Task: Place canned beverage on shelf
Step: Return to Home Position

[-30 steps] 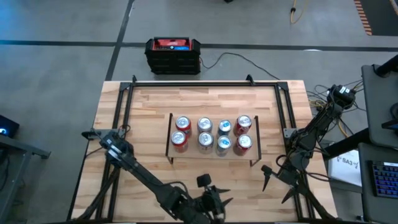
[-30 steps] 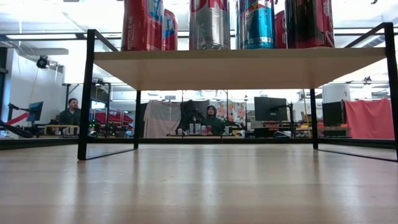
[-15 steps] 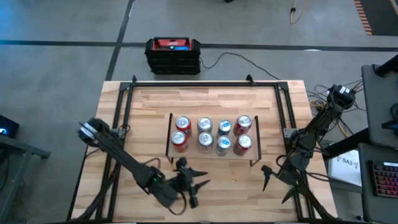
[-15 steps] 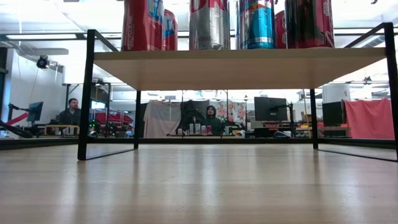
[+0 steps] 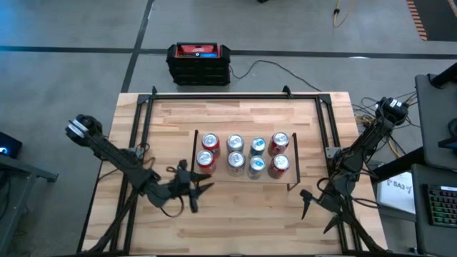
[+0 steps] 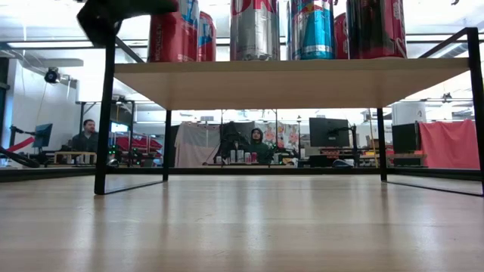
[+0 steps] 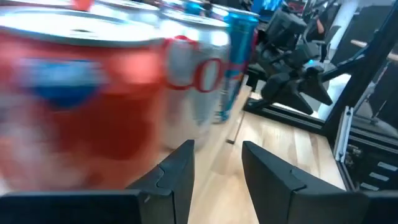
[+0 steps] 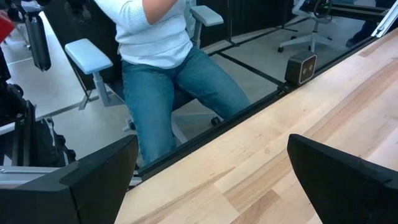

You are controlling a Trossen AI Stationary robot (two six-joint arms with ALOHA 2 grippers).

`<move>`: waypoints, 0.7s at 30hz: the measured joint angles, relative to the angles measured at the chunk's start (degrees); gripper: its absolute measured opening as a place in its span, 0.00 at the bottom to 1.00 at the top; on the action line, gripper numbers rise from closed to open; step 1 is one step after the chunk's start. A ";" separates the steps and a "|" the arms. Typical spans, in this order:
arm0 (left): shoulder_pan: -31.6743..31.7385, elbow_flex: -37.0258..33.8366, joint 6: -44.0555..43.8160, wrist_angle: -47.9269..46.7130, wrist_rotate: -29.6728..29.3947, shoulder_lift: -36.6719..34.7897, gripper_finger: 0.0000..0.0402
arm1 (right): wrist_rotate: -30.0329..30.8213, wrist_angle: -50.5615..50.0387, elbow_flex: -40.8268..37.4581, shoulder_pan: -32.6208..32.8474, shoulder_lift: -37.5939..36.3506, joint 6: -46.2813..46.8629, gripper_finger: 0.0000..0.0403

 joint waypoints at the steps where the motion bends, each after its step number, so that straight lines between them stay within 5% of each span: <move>1: 0.00 -1.63 0.00 0.14 -0.02 -1.80 0.29 | -0.01 0.01 0.00 0.00 0.00 0.06 0.99; 21: -0.05 -24.58 2.08 1.17 2.12 -29.59 0.29 | -0.01 0.01 0.00 0.00 0.00 0.06 0.99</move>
